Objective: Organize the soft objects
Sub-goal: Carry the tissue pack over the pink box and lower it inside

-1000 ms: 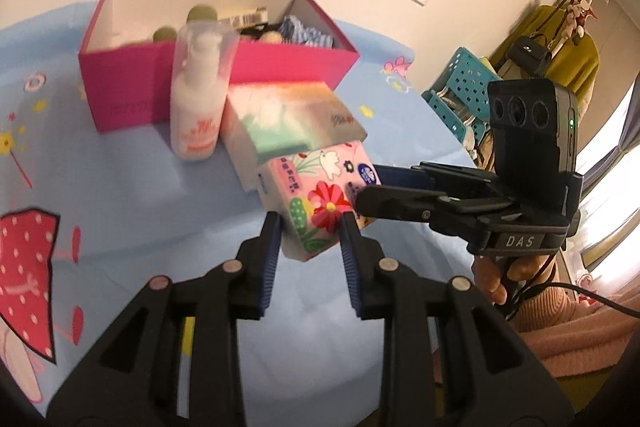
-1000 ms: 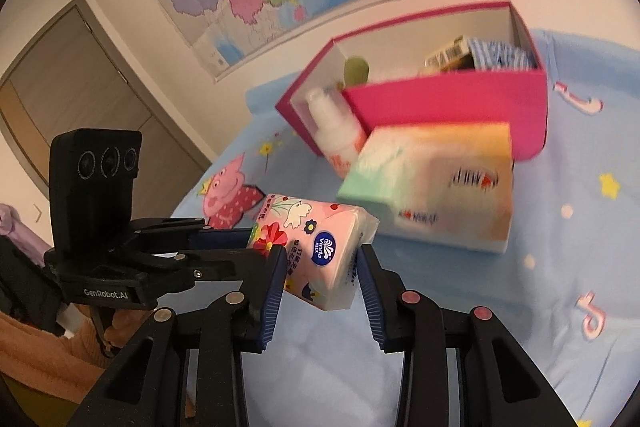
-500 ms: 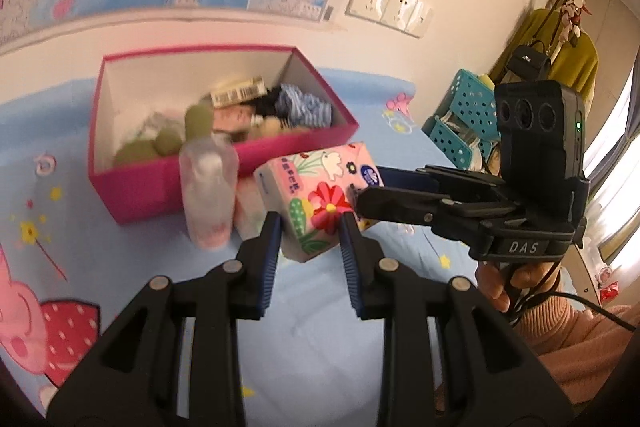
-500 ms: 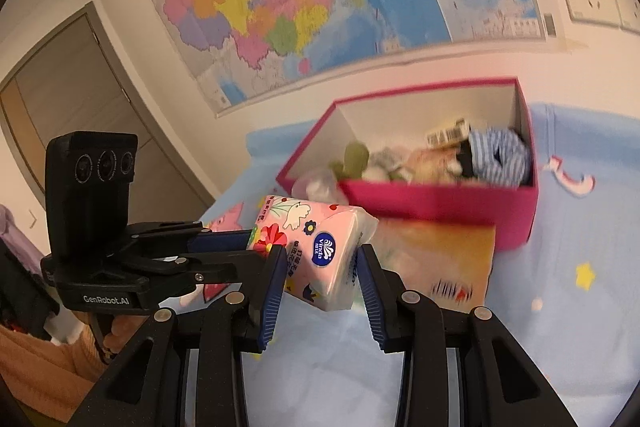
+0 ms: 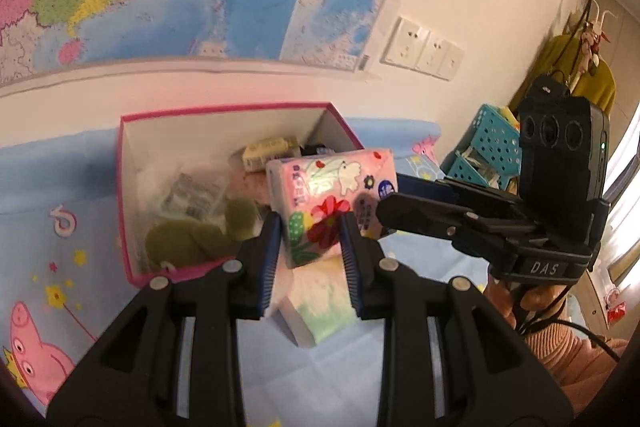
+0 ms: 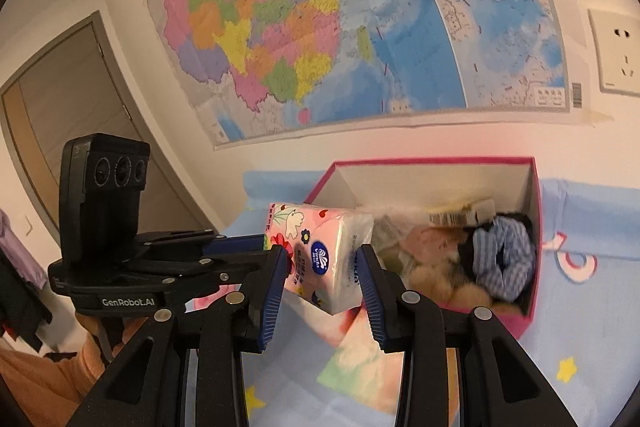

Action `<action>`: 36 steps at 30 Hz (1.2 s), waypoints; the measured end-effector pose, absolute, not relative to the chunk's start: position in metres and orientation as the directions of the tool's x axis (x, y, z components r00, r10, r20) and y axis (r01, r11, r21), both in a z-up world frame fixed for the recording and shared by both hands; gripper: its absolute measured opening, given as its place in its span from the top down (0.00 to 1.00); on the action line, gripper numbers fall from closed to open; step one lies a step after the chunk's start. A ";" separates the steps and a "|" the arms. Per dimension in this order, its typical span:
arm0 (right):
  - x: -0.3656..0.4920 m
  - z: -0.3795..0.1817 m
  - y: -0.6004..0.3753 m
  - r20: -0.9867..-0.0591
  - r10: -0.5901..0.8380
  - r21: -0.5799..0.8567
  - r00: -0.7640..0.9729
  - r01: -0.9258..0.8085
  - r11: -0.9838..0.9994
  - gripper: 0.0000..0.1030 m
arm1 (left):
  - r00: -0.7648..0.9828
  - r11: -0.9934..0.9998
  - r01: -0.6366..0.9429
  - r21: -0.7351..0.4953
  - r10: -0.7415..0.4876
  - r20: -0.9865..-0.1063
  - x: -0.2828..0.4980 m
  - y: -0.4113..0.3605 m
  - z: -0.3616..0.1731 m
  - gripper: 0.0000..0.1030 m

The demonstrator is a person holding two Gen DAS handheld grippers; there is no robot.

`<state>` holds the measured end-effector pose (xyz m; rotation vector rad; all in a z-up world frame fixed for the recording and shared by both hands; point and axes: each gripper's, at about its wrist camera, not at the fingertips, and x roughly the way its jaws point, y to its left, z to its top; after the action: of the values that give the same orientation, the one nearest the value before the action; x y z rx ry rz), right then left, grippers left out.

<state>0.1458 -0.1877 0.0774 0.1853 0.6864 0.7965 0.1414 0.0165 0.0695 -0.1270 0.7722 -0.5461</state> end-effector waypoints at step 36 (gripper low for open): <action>0.242 0.038 -0.152 -0.583 0.672 0.452 0.456 -0.505 0.736 0.63 | 0.531 0.890 0.306 -0.337 -0.454 -0.715 0.236 0.033 0.035 0.70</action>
<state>0.2423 -0.1522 0.0381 0.2269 0.8198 0.7326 0.2361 0.0327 0.0351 -0.1787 0.9037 -0.4560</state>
